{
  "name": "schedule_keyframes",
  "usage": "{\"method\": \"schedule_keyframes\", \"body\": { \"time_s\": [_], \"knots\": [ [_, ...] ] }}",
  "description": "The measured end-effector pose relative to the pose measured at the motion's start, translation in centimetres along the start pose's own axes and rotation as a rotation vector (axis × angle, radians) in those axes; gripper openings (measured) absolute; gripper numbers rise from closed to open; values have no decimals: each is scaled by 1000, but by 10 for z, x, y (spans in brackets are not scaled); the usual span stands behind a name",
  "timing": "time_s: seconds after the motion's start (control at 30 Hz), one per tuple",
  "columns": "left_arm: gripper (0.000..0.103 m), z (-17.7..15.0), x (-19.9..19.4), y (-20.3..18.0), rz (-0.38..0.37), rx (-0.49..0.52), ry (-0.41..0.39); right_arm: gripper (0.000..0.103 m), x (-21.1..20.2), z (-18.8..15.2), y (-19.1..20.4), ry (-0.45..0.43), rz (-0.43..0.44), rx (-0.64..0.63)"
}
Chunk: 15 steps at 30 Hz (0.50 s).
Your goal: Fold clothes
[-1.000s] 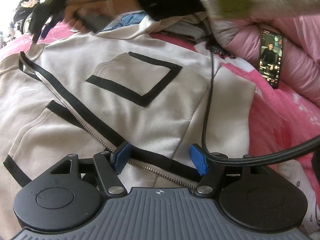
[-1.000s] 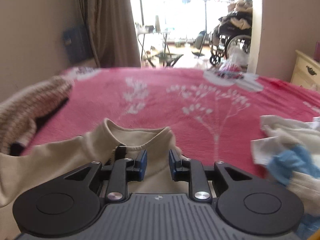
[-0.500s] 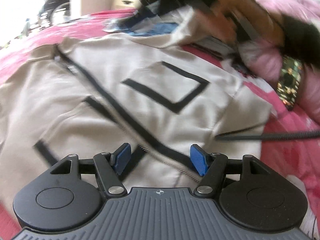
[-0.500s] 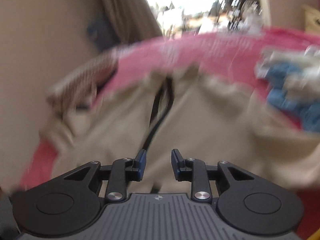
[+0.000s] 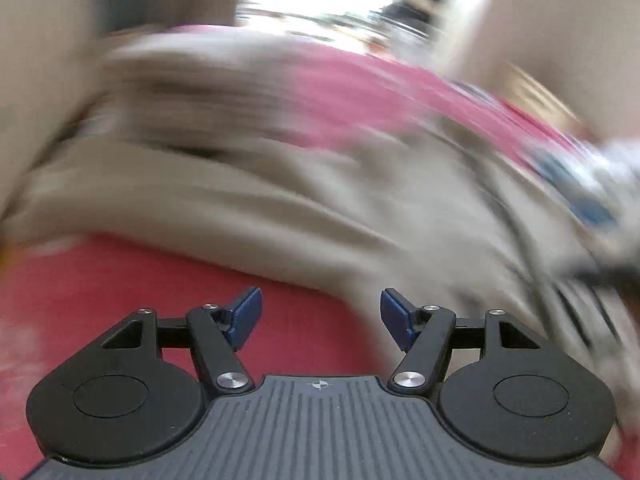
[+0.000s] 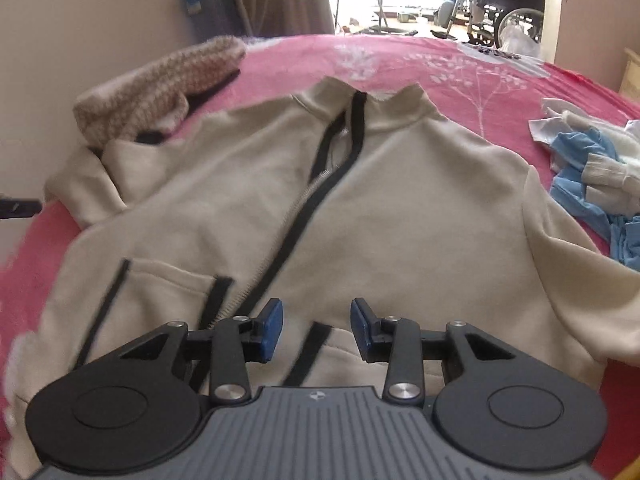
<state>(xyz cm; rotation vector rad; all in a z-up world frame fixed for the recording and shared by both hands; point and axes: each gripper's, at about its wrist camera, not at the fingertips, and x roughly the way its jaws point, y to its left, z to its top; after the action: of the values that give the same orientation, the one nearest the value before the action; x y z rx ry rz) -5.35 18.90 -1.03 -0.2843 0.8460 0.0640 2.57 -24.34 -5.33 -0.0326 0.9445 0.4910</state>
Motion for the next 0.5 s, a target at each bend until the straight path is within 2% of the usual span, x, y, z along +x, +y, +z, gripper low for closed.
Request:
{"method": "schedule_keyframes", "body": {
  "time_s": [0.1,0.2,0.27,0.37,0.43,0.5],
  "knots": [
    [66,18,-1,88,125,-322,-71,40,2,3,7,14,37,18],
    [66,23,7,165,157,-652,-105,41,7,5,17,27,69,20],
    [66,21,16,204,162,-816,-113,41,10,6,24,32,84,18],
    [66,15,30,239,157,-978,-120,43,15,6,34,47,98,8],
    [66,12,39,249,131,-1032,-130,43,18,5,37,59,99,6],
    [66,15,47,252,140,-1066,-140,43,21,4,39,70,96,12]
  ]
}}
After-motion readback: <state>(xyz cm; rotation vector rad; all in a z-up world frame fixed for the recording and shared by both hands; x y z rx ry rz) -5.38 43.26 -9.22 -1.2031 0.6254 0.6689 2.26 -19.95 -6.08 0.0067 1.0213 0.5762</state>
